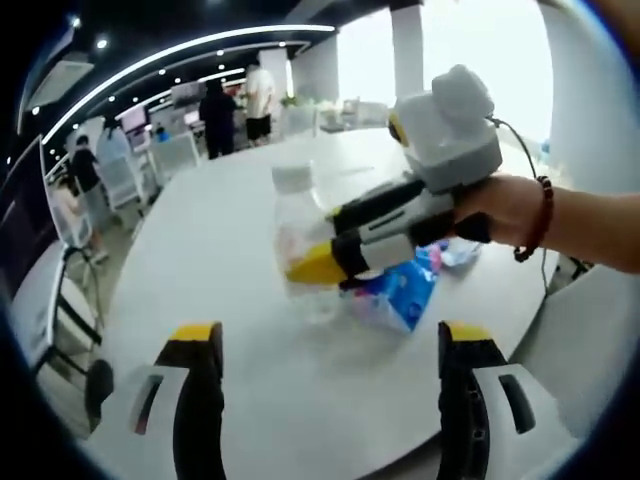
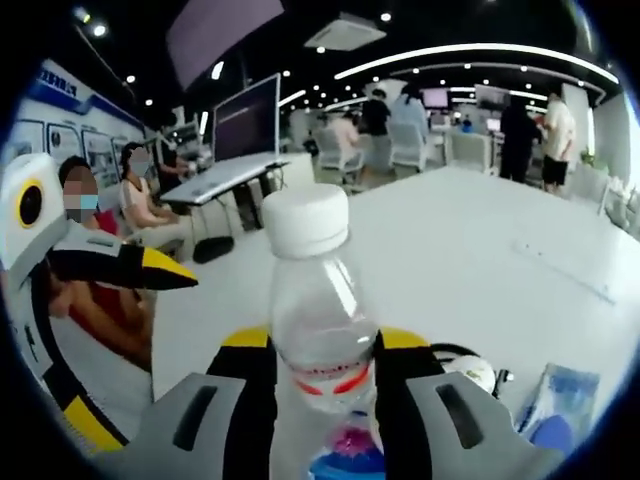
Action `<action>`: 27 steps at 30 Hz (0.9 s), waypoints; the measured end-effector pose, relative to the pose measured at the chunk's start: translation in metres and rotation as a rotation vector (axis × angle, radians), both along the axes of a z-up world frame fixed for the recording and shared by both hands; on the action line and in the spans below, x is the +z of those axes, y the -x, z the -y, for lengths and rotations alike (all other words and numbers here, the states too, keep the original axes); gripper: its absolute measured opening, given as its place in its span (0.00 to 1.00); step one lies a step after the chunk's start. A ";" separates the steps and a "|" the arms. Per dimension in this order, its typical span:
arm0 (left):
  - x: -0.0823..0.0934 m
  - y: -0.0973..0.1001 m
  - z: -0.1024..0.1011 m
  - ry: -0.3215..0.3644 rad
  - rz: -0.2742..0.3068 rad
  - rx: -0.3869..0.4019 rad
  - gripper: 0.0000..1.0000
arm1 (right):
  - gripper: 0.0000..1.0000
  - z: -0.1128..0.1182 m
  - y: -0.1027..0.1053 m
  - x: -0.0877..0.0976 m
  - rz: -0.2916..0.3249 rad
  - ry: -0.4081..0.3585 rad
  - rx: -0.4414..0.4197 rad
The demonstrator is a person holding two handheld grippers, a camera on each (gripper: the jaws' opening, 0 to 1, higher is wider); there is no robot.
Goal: Arrange the tabletop items into an orderly group along one side of the table until the central work area is clear of visible clutter.
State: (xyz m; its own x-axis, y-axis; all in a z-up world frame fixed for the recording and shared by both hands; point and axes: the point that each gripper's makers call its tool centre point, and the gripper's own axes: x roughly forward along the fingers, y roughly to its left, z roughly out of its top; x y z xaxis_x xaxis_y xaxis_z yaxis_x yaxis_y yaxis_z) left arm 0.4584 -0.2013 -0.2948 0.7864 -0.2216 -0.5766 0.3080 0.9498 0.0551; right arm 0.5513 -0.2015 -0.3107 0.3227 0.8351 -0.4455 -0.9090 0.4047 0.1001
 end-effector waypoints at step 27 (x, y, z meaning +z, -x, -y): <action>0.021 -0.005 0.017 0.041 0.095 -0.078 0.85 | 0.36 0.015 0.055 0.074 0.025 -0.136 0.351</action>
State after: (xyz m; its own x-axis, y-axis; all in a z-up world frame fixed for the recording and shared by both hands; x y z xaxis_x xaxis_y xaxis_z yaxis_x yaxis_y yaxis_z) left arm 0.4633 -0.2186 -0.2738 0.8165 -0.3066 -0.4892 0.3767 0.9250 0.0490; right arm 0.4962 -0.2166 -0.2362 0.0157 0.9479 -0.3181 -0.9929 0.0524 0.1072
